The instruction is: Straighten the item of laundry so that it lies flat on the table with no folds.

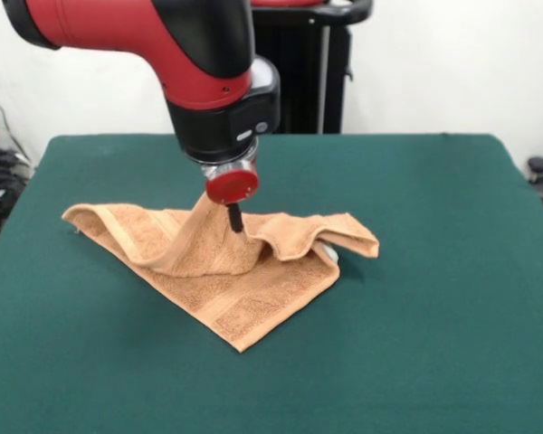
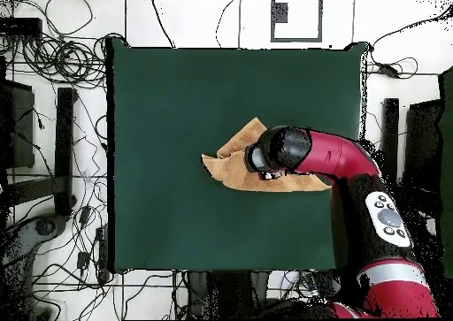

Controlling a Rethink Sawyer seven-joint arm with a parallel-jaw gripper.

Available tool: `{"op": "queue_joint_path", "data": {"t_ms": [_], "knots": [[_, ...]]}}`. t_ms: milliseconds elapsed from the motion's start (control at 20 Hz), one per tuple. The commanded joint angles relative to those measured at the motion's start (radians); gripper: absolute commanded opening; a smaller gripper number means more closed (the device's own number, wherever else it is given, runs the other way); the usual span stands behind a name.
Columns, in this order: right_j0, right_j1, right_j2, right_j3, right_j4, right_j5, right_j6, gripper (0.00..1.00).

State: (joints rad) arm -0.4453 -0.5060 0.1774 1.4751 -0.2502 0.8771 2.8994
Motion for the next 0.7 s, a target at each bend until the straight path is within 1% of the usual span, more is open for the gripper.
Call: {"op": "queue_joint_path", "data": {"t_ms": [50,400,450,700], "knots": [[0.048,0.019,0.037,0.087,0.008,-0.051,-0.026,1.0],[0.064,0.017,0.021,0.087,-0.008,-0.07,-0.006,1.0],[0.068,0.016,0.017,0.087,-0.01,-0.073,0.0,0.0],[0.084,0.013,0.002,0.093,-0.013,-0.088,0.026,0.0]]}}
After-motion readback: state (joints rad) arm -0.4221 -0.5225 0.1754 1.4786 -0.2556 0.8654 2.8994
